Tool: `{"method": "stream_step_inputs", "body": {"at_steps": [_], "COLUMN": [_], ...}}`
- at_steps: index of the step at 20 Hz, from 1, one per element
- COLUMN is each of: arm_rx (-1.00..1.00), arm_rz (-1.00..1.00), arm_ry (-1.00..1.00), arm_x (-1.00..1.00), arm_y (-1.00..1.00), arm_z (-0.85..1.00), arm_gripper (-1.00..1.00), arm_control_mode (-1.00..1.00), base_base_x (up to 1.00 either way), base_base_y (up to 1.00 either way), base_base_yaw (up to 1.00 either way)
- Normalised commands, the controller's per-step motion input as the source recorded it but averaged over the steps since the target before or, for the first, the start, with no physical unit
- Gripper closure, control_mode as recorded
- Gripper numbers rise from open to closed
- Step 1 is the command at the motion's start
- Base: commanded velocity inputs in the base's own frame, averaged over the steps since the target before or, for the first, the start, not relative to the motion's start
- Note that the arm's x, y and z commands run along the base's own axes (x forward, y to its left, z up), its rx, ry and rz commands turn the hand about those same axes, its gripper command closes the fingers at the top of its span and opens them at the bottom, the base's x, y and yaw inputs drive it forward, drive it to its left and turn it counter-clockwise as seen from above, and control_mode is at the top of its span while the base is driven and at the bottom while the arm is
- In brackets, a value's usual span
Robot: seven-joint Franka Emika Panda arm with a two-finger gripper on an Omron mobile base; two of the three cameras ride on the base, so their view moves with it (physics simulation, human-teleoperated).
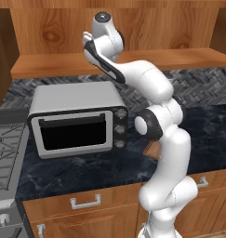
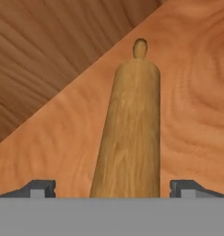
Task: Open the cabinet, retrieve the rolling pin, and place it next to the meat on the cutting board to prepare for tenderizing.
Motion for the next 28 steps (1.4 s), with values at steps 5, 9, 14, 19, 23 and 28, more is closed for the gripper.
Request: {"method": "stream_step_inputs", "body": {"at_steps": [5, 9, 14, 19, 23, 28], "arm_rx": [0.0, 0.0, 0.0, 0.0, 0.01, 0.02], "arm_rz": [0.0, 0.01, 0.0, -0.03, -0.05, -0.06], "arm_ry": [0.07, 0.04, -0.03, -0.12, -0.11, -0.09], "arm_x": [0.02, 0.0, -0.25, -0.82, -0.94, -0.98], "arm_y": [0.05, 0.05, 0.02, 0.0, 0.0, -0.12], "arm_z": [-0.22, -0.19, -0.11, 0.0, 0.0, 0.0], "arm_gripper": [1.0, 1.0, 1.0, 1.0, 1.0, 1.0], "arm_control_mode": [-1.0, -1.0, -1.0, -1.0, -1.0, -1.0], "base_base_x": [0.0, 0.0, 0.0, 0.0, 0.0, 0.0], "base_base_y": [0.0, 0.0, 0.0, 0.0, 0.0, 0.0], "base_base_yaw": [0.0, 0.0, 0.0, 0.0, 0.0, 0.0]}}
